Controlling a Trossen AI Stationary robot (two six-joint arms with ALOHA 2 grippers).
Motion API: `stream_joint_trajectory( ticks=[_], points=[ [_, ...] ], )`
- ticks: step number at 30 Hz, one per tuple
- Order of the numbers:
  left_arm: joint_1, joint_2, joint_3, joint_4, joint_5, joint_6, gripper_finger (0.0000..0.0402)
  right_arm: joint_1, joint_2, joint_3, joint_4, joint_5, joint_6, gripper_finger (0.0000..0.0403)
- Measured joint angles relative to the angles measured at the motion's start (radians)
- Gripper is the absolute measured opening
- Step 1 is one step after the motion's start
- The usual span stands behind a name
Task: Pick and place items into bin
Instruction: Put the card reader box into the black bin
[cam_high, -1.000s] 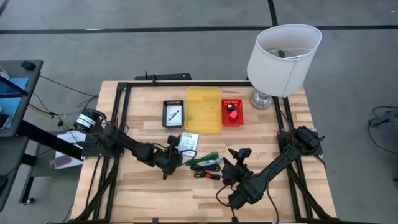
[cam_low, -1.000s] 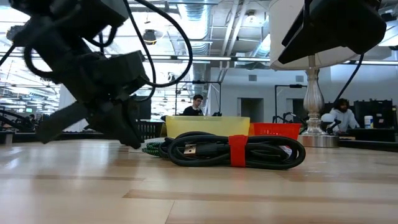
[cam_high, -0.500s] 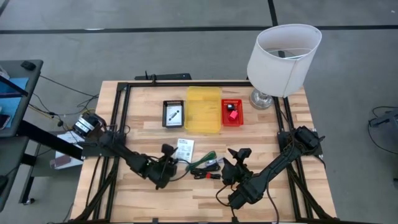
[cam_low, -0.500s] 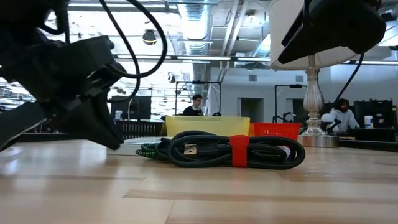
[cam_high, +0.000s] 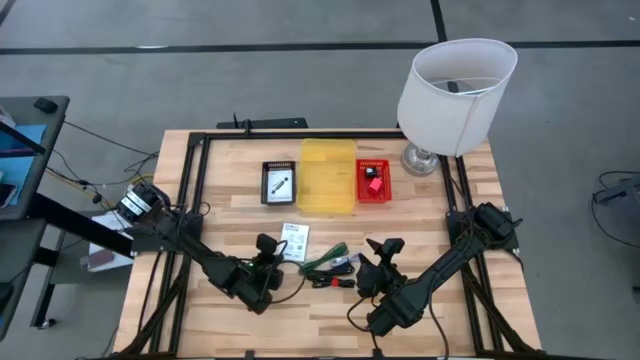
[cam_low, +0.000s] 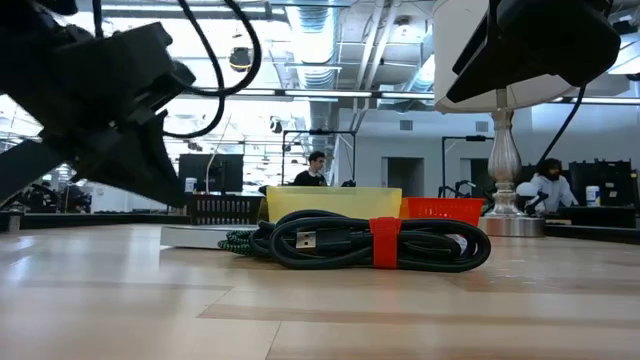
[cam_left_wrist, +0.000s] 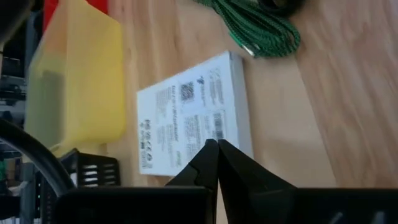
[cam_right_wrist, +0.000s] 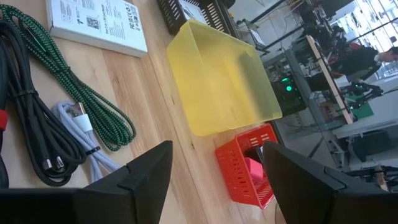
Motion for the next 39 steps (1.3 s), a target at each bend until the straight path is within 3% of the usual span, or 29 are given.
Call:
stream_joint_trajectory(
  ticks=[16, 31, 39],
  points=[
    [0.0, -0.003, 0.015, -0.005, 0.014, -0.008, 0.0008, 0.0, 0.0, 0.0, 0.003, 0.0, -0.001, 0.0244],
    [0.015, -0.005, 0.016, -0.001, 0.06, 0.031, 0.0182, 0.0, 0.0, 0.0, 0.003, 0.0, -0.003, 0.0244],
    [0.048, -0.005, 0.016, 0.008, 0.107, 0.033, 0.0207, 0.0, 0.0, 0.0, 0.003, 0.0, -0.003, 0.0244]
  ],
)
